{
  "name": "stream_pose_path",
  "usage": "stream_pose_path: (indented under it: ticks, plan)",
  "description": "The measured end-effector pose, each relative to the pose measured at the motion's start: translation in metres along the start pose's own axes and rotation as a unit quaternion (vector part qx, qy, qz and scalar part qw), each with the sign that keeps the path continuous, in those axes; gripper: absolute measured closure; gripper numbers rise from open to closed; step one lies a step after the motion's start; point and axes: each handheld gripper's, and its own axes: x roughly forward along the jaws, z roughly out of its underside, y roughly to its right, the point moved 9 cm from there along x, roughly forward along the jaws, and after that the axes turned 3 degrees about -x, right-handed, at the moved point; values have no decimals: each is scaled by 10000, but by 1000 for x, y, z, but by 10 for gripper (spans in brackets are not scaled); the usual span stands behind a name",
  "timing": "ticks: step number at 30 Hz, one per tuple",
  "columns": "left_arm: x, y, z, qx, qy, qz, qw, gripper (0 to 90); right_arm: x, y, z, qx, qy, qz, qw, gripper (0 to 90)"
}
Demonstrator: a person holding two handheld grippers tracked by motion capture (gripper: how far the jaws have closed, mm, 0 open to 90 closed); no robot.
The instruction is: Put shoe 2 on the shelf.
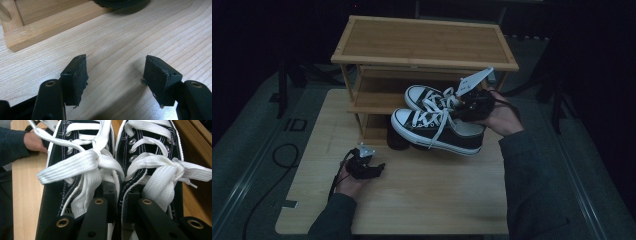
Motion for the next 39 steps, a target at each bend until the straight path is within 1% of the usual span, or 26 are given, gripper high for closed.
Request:
stream_pose_path:
  ticks: [8,15,19,24,30,36,39]
  plan:
    - [0,0,0,4,0,12,10000,360,6,8,0,103,-32,118,9999,840]
    - [0,0,0,-11,16,9,10000,360,8,12,0,179,-33,98,9998,840]
    - [0,0,0,1,5,12,10000,360,10,16,-1,235,-34,132,9996,839]
    - [0,0,0,3,5,13,10000,360,11,21,-4,301,37,222,9993,840]
    - [0,0,0,7,4,16,10000,360,16,26,-7,451,86,358,9983,840]
    - [0,0,0,9,3,17,10000,360,24,30,-8,554,45,530,9970,840]
    - [0,0,0,9,3,17,10000,360,28,32,-9,620,26,573,9964,840]
